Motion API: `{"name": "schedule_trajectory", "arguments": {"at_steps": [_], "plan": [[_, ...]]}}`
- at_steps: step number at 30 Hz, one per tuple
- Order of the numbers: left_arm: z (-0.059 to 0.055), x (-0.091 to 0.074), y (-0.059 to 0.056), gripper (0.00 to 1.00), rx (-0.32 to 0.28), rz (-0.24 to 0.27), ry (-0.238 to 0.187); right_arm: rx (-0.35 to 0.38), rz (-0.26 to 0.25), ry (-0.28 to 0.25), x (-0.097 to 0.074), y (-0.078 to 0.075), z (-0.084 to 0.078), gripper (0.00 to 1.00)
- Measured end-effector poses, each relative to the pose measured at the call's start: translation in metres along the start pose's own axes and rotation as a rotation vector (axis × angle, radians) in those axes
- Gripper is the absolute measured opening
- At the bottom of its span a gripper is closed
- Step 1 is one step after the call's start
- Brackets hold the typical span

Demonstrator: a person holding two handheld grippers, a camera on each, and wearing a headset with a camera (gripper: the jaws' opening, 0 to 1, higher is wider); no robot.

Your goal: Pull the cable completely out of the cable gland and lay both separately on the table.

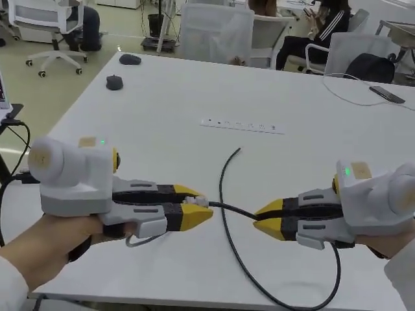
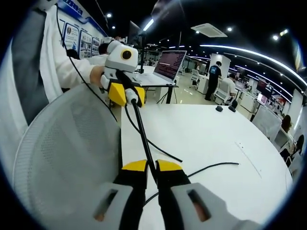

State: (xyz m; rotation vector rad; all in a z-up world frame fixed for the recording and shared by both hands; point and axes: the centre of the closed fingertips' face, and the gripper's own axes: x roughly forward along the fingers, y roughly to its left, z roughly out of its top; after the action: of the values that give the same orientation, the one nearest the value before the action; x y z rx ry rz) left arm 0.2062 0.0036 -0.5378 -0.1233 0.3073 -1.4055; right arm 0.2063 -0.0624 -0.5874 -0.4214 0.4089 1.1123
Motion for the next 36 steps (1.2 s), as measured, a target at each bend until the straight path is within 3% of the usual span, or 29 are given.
{"name": "schedule_trajectory", "arguments": {"at_steps": [15,19,29,36], "plan": [[0.003,-0.002,0.001,0.17,-0.004,0.009,-0.015,0.009,-0.010,0.003,-0.001,-0.001,0.004,0.05],[0.004,-0.001,0.001,0.17,-0.002,0.006,-0.020,-0.009,-0.013,0.018,-0.002,-0.002,0.013,0.10],[0.008,-0.001,0.001,0.17,0.002,0.005,-0.035,-0.116,0.066,-0.065,0.016,0.012,0.057,0.19],[0.007,-0.001,0.001,0.17,0.010,0.000,-0.032,-0.163,0.124,-0.059,0.031,0.017,0.065,0.20]]}}
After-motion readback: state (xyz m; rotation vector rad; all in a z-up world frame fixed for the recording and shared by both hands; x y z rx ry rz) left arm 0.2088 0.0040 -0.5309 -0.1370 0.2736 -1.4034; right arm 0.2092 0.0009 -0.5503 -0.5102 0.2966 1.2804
